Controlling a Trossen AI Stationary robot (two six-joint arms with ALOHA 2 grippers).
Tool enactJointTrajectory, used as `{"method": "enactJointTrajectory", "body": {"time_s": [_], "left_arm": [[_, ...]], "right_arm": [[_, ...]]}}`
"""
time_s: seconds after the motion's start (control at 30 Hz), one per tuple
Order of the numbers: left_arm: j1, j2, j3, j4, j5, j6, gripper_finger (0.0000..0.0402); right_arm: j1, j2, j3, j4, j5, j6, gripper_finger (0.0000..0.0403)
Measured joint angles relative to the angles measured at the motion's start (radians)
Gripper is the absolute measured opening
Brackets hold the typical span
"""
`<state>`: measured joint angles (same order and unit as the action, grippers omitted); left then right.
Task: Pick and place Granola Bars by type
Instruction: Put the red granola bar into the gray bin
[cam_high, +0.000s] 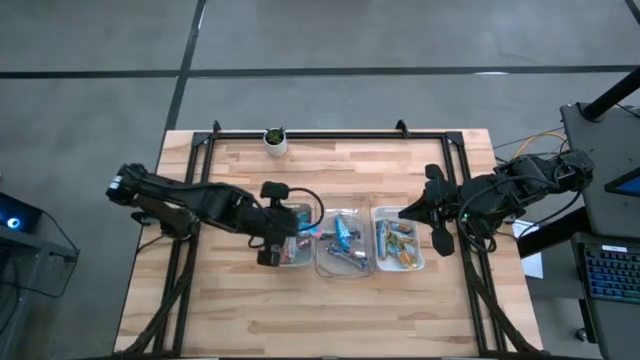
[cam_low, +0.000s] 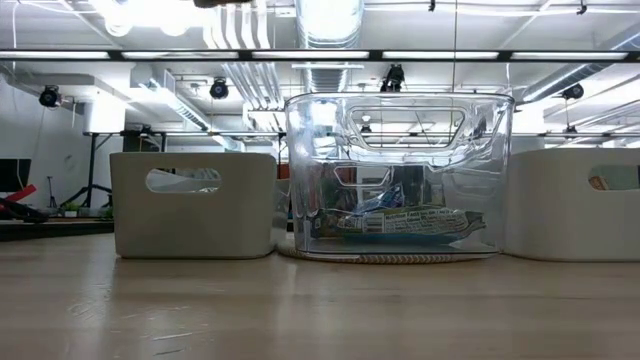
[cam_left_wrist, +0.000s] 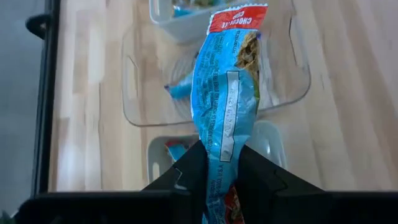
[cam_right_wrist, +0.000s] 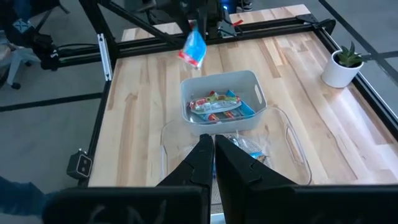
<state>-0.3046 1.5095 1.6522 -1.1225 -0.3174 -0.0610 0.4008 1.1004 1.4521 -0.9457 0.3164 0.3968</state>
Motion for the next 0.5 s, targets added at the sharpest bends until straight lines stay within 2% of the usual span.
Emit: {"method": "enactJointTrajectory", "body": {"time_s": [0.3, 0.5], "left_arm": [[0.02, -0.024, -0.234, 0.057, 0.002, -0.001, 0.0057], [0.026, -0.023, -0.344, 0.138, 0.013, -0.002, 0.0057]], "right_arm": [[0.0, 0.003, 0.0, 0.011, 0.006, 0.015, 0.0009], [0.0, 0.017, 0.0, 0.011, 0.024, 0.043, 0.0009]]}}
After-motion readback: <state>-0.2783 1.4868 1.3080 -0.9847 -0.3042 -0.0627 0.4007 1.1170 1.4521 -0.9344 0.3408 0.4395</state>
